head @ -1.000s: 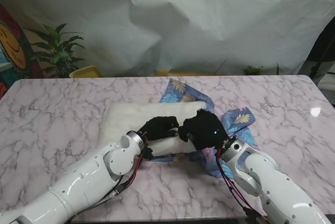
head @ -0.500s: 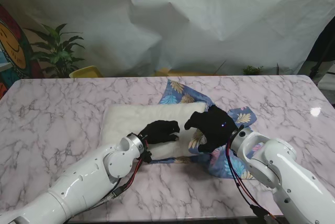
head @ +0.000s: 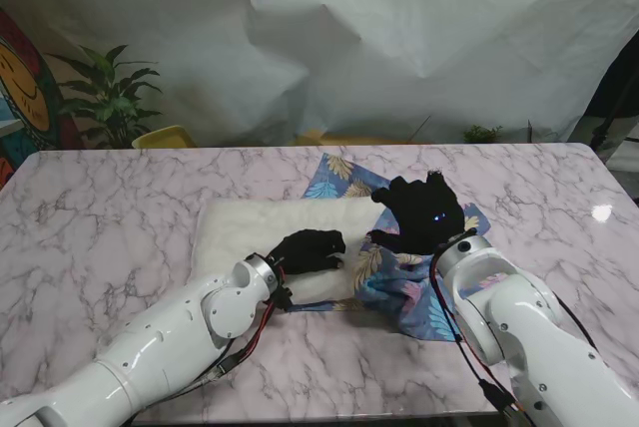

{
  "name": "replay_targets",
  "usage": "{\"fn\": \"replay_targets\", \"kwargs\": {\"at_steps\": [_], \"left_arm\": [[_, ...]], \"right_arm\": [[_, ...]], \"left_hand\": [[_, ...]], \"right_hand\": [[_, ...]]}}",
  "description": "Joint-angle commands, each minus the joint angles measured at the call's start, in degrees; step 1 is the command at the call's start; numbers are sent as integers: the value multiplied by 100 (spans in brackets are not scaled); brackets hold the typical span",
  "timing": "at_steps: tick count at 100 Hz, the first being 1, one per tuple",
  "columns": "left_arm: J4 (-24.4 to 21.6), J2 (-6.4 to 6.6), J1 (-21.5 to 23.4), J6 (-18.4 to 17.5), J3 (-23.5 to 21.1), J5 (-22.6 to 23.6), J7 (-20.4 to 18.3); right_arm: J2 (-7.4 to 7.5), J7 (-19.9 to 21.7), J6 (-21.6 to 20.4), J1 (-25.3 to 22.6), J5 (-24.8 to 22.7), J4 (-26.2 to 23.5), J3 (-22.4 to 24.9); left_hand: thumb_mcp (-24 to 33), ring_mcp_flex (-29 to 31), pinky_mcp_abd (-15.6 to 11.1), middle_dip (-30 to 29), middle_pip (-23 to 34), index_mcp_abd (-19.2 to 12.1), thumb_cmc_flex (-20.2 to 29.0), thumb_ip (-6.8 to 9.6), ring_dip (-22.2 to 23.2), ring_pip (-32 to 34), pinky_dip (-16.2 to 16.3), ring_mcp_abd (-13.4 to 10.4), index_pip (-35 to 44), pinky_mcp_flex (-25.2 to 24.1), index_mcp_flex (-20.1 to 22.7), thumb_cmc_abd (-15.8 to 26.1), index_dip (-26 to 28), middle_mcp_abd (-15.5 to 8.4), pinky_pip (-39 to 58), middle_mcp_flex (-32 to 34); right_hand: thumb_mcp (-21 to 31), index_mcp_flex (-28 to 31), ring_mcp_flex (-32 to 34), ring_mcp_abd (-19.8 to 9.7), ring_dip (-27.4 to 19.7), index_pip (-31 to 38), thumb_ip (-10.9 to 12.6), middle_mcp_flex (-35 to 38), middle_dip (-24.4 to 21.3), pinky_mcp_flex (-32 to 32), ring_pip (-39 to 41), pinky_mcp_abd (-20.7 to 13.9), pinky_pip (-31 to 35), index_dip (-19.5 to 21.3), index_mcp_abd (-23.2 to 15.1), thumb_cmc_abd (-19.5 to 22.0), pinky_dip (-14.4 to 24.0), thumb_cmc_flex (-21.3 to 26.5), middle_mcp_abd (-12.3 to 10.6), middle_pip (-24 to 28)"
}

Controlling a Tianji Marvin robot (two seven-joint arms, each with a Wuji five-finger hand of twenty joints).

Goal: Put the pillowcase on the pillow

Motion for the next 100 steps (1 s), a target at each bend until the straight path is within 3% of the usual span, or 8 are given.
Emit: {"fn": "replay_targets", "kwargs": {"at_steps": [1,18,29,52,65,92,98,100], "left_arm": [[51,-29,27,-21,46,-15,-117],[52,-15,36,-60,43,23,-107],[25,8,53,-76,21,59,-115],[-65,60,140,-137,-42,119,-132],[-85,71,176,-179,-56,148,-113],[-76,73,216,-313,-55,156,-83],[-77,78,225,-336,-59,162,-84],[-78,80,229,-342,-62,163,-84]], "right_arm": [[-98,83,34,285,-51,387,-147],[-109,84,507,1215,533,1459,-876],[-99,424,892,1735,685,1980,-1337],[-132,633,2212,2631,804,2962,-2321],[-172,537,2773,2951,1276,3336,-2712],[-305,257,3010,3485,2550,4040,-3207],[-342,204,2932,3499,2791,4109,-3168],[-357,157,2883,3493,2852,4135,-3142]], "left_hand": [[205,190,-592,-33,163,-222,607,571,-40,177,-58,-238,284,183,-67,662,137,307,186,-78],[199,184,-600,-25,167,-249,607,574,-38,178,-59,-243,284,170,-75,670,147,303,178,-82],[192,176,-608,-24,164,-254,607,576,-37,176,-58,-248,286,153,-75,685,151,299,172,-92],[180,165,-612,-17,164,-270,607,576,-33,174,-53,-254,289,147,-74,692,158,289,171,-96],[179,160,-616,-12,162,-284,607,578,-32,171,-50,-256,287,145,-77,684,158,281,168,-96],[175,144,-624,-2,156,-297,607,582,-26,169,-41,-252,287,109,-77,693,158,283,164,-105],[172,143,-635,1,157,-301,607,584,-24,170,-36,-255,288,109,-78,695,160,276,167,-105],[172,142,-635,2,157,-301,607,584,-23,170,-35,-253,288,109,-78,692,160,278,167,-104]], "right_hand": [[-730,232,393,112,216,30,142,331,139,184,61,155,104,169,87,475,194,-175,0,-81],[-1294,496,934,26,469,148,152,769,370,477,130,112,190,269,-19,664,424,-295,-121,11],[-1557,551,988,40,640,182,185,789,517,450,219,132,198,300,17,648,573,-472,-126,109],[-1696,568,1138,51,799,202,225,768,701,579,355,125,257,362,198,588,759,-648,-45,306],[-1730,688,1244,118,875,255,242,848,765,651,466,154,309,417,313,688,841,-697,45,421],[-1755,1355,1708,115,1052,469,323,1534,807,886,757,232,457,519,29,760,1016,-597,-85,503],[-1640,1653,1966,56,1135,663,364,1914,832,969,883,247,497,584,-185,457,1070,-226,-214,509],[-1553,1777,2093,14,1168,775,376,2096,839,1000,931,250,511,615,-299,223,1090,116,-282,497]]}}
